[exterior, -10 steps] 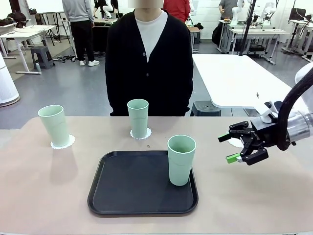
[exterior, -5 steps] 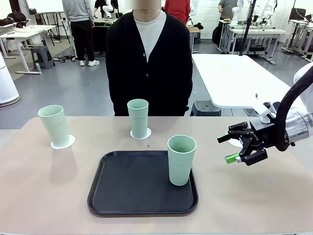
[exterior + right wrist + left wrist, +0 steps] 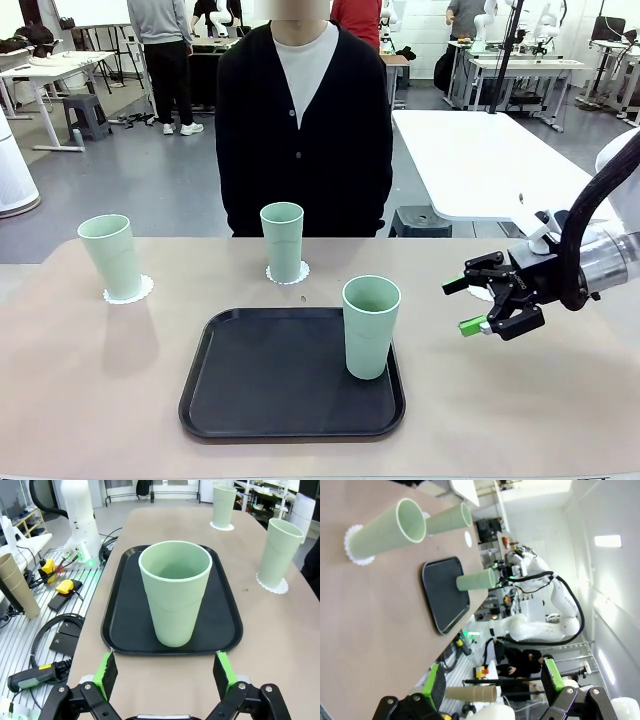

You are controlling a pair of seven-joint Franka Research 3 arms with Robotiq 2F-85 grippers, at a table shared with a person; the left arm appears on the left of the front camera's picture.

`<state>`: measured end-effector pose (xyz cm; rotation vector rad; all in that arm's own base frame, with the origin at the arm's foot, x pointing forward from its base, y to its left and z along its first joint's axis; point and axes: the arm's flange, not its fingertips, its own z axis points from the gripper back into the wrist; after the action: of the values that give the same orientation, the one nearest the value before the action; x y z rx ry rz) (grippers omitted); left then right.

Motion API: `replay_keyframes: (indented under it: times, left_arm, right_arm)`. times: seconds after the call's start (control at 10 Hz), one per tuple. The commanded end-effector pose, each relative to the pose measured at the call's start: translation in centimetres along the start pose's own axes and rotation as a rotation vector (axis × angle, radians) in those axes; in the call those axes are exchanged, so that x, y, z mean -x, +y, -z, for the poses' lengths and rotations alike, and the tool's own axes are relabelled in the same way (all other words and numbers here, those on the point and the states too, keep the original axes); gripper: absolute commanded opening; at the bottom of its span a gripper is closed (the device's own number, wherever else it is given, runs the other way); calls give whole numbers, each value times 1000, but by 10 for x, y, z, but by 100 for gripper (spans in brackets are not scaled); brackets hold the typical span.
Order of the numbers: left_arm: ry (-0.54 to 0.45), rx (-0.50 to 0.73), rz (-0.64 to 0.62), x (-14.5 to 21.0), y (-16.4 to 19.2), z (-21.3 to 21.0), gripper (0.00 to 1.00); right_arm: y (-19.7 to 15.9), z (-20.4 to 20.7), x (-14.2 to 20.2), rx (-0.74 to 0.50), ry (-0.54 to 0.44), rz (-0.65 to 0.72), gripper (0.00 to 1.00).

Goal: Place coasters on the table and set cups on them.
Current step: Take one Reusable plastic cup from the Flat Tray and place it on a coaster set by the human.

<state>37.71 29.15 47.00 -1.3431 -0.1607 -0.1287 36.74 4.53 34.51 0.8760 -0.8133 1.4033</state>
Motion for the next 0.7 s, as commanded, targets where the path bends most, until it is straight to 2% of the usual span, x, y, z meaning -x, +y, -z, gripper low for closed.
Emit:
replay_keyframes:
  times: [0.0, 0.3, 0.5, 0.6]
  left_arm:
    - [-10, 0, -4, 0, -1, -1, 100]
    - [-10, 0, -4, 0, -1, -1, 100]
    - [-10, 0, -4, 0, -1, -1, 100]
    - [-10, 0, -4, 0, -1, -1, 100]
  right_arm:
    - [-22, 27, 13, -30, -62, -60, 100]
    - [-29, 61, 21, -59, -147, -223, 100]
    - [-31, 74, 23, -61, -173, -263, 100]
    - [-34, 76, 25, -65, -174, -239, 100]
